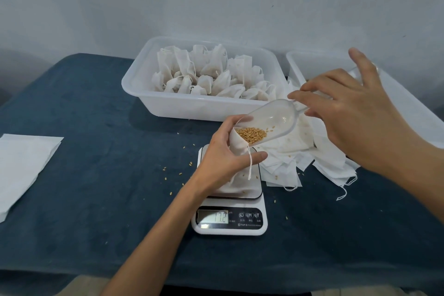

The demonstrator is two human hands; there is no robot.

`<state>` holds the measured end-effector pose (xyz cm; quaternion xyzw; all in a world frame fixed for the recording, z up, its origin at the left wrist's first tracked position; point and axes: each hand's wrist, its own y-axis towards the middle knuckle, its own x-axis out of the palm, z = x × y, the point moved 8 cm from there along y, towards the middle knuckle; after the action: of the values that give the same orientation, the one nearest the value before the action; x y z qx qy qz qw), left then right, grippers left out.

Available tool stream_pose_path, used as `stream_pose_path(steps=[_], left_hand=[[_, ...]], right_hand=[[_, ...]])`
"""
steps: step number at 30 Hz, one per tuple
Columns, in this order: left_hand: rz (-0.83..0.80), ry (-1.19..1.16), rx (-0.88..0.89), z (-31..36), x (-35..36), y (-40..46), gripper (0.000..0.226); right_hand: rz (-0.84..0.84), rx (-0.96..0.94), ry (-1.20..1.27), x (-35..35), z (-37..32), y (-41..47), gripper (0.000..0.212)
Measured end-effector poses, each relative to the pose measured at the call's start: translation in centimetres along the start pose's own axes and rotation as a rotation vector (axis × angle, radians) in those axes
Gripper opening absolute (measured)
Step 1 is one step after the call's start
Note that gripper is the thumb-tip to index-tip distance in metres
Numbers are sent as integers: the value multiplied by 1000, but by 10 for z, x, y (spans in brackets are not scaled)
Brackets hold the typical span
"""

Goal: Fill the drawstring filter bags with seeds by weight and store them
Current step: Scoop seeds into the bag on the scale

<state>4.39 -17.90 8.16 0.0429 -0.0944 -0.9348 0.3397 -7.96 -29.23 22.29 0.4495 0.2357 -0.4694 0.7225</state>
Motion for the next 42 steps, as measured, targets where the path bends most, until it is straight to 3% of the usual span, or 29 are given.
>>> stream_pose_path(steps=[42], left_hand=[[-27,-23,14,-4,3,2,65]], right_hand=[[18,10,-6,-6,1,0,61]])
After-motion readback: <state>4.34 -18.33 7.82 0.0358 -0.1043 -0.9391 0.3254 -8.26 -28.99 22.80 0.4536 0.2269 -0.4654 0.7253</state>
